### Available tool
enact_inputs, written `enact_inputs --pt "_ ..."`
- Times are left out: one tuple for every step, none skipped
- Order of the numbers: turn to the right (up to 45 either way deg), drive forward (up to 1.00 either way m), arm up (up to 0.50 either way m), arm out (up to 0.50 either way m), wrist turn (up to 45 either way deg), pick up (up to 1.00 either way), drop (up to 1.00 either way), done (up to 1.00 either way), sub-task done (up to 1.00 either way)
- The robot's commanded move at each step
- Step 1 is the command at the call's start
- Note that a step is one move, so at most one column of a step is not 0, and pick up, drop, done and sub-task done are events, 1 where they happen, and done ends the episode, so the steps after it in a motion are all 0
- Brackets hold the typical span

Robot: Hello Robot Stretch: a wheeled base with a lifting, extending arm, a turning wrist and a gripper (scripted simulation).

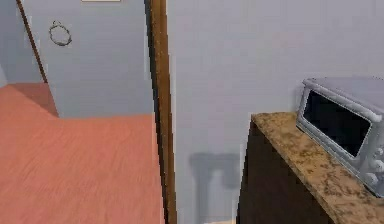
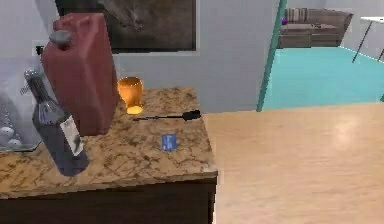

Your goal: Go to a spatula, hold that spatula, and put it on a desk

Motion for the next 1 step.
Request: enact_inputs --pt "-45.0 0.0 0.0 0.0 0.0 0.0 0.0 0.0 0.0"
